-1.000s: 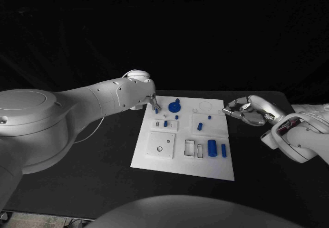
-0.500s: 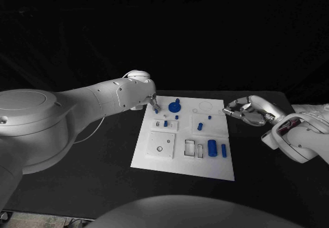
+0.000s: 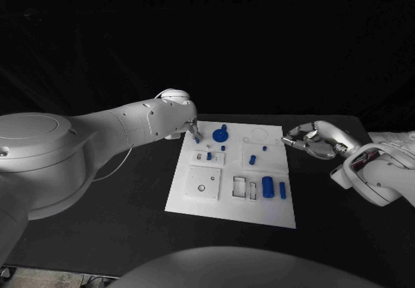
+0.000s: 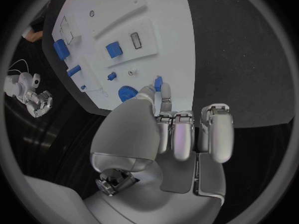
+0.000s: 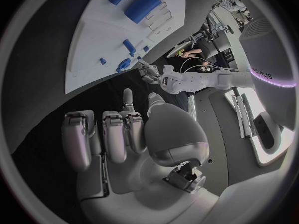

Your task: Assemble the parts on the task board

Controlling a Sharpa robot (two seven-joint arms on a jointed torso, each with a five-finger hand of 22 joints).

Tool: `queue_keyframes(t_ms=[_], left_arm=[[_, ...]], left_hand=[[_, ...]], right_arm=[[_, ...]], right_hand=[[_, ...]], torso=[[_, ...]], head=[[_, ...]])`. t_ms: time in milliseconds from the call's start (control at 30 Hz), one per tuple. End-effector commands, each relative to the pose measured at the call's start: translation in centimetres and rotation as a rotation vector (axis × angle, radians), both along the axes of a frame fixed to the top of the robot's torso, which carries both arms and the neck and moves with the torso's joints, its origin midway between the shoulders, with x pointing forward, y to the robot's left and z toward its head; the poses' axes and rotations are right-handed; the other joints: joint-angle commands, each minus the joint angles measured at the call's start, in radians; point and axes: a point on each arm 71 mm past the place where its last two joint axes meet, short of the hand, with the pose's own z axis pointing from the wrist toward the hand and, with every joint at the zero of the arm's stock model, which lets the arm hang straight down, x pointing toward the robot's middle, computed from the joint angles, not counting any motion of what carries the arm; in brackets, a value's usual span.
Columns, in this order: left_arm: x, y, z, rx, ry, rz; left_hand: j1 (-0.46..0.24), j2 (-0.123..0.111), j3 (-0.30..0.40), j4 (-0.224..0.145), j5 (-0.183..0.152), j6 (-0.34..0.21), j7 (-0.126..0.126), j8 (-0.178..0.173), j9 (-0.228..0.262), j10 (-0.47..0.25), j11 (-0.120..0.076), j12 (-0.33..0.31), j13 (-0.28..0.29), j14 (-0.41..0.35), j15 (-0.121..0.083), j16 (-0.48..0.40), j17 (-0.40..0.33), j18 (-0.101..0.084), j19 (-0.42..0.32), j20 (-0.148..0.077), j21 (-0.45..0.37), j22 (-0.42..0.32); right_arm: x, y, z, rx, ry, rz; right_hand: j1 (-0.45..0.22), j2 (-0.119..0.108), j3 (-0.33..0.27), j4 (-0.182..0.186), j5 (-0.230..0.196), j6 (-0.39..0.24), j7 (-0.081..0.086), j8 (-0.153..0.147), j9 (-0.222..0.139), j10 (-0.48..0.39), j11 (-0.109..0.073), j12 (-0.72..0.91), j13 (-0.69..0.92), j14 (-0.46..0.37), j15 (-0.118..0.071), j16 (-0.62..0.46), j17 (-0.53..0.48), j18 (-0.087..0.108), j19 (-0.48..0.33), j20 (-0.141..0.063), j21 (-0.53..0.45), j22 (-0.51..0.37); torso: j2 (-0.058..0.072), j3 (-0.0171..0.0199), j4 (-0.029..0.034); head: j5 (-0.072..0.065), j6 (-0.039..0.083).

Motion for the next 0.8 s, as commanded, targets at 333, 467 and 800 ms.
queue_keyframes(t_ms=[333,467,800], left_arm=[[-0.8,0.1,0.5,-0.030,0.001,0.039],[-1.5,0.0,1.3,-0.042,0.020,0.039],[-3.6,-0.2,3.2,-0.020,0.032,-0.004]], left_hand=[[0.011,-0.038,0.076,0.001,-0.012,0.002,-0.010,0.001,0.015,0.105,-0.009,0.002,0.263,0.105,-0.012,0.003,0.263,-0.004,0.073,-0.013,-0.013,0.238],[0.009,-0.047,0.098,0.001,-0.015,0.003,-0.010,0.000,0.017,0.105,-0.010,0.002,0.263,0.105,-0.012,0.003,0.263,-0.004,0.072,-0.013,-0.015,0.237],[0.001,-0.065,0.146,0.002,-0.019,0.010,-0.010,-0.001,0.023,0.105,-0.011,0.002,0.263,0.105,-0.013,0.003,0.263,-0.002,0.070,-0.014,-0.023,0.235]], right_arm=[[0.0,-0.1,-0.1,-0.004,0.006,0.007],[0.0,-0.3,-0.1,-0.005,0.006,0.004],[0.0,-0.4,-0.2,-0.008,0.011,0.001]], right_hand=[[0.007,0.007,-0.003,0.000,0.007,0.006,0.000,-0.004,0.002,0.107,0.006,0.004,0.263,0.103,0.005,0.003,0.264,0.002,0.062,0.005,-0.005,0.242],[0.007,0.007,-0.003,0.000,0.007,0.006,0.000,-0.004,0.002,0.107,0.006,0.004,0.263,0.103,0.005,0.003,0.264,0.002,0.062,0.005,-0.005,0.242],[0.008,0.007,-0.004,0.000,0.008,0.006,0.000,-0.004,0.002,0.107,0.006,0.004,0.263,0.103,0.005,0.003,0.264,0.002,0.062,0.005,-0.005,0.242]], torso=[[-0.002,0.0012,0.0002],[-0.003,0.0017,0.0001],[-0.006,0.0030,0.0013]], head=[[0.002,0.000],[0.003,0.000],[0.009,0.000]])
